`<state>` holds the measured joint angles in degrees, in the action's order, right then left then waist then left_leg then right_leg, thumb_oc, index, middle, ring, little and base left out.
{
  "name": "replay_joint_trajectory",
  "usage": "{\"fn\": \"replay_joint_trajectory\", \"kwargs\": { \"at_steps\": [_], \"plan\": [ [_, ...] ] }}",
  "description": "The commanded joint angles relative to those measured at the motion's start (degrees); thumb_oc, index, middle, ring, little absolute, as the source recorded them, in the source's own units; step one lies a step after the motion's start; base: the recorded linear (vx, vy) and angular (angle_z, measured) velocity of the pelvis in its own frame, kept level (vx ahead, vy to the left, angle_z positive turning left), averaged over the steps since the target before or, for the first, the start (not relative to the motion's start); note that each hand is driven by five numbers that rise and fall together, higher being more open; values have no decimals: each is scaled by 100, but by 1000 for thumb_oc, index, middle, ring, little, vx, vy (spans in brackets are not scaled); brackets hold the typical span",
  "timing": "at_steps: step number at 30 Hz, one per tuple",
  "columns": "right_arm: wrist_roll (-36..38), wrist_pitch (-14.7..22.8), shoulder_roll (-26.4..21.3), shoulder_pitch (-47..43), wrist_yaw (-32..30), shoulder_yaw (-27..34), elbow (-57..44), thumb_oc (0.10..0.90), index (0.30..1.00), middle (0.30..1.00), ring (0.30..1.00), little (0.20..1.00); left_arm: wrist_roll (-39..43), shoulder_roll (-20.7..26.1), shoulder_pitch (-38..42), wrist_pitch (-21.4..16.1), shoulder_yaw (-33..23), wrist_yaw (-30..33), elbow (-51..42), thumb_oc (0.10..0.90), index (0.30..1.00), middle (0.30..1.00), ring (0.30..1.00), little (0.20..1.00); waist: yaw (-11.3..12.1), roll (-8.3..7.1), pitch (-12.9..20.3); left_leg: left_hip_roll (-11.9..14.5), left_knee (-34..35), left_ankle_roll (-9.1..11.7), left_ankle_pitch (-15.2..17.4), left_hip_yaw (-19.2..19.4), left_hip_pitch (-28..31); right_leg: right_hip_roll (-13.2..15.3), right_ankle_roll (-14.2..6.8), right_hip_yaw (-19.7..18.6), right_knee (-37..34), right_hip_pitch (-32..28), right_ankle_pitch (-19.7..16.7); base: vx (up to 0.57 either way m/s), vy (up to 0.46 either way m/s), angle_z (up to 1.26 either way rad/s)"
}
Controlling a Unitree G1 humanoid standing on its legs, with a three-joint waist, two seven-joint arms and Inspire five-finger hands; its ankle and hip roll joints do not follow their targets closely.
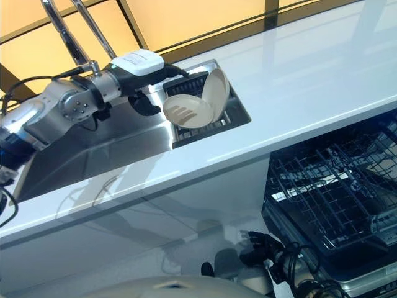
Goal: Pick up plates and place into dishwasher.
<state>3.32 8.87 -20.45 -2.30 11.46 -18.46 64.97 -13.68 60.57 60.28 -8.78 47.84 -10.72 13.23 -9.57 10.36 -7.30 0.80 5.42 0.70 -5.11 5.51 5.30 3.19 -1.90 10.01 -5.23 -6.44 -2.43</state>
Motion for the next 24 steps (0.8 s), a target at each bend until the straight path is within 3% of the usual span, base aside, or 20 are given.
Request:
{"fn": "replay_joint_trajectory", "kwargs": {
  "at_steps": [1, 24],
  "plan": [
    [-161, 39, -52, 312, 126, -141, 107, 800, 900, 900, 900, 900, -231, 101, 465, 177, -782, 237, 486, 800, 900, 900, 900, 900, 20, -117, -33, -380, -111, -110, 694, 486, 250, -156, -287, -184, 324, 205, 300, 0, 0, 0],
    [-263, 12, -32, 262, 165, -122, 114, 800, 900, 900, 900, 900, 93, -770, -64, 709, -883, 120, 595, 800, 900, 900, 900, 900, -89, -139, -211, -380, -270, -117, 724, 558, 139, -140, -241, -214, 433, 299, 369, 4, 0, 0]
  ]
}}
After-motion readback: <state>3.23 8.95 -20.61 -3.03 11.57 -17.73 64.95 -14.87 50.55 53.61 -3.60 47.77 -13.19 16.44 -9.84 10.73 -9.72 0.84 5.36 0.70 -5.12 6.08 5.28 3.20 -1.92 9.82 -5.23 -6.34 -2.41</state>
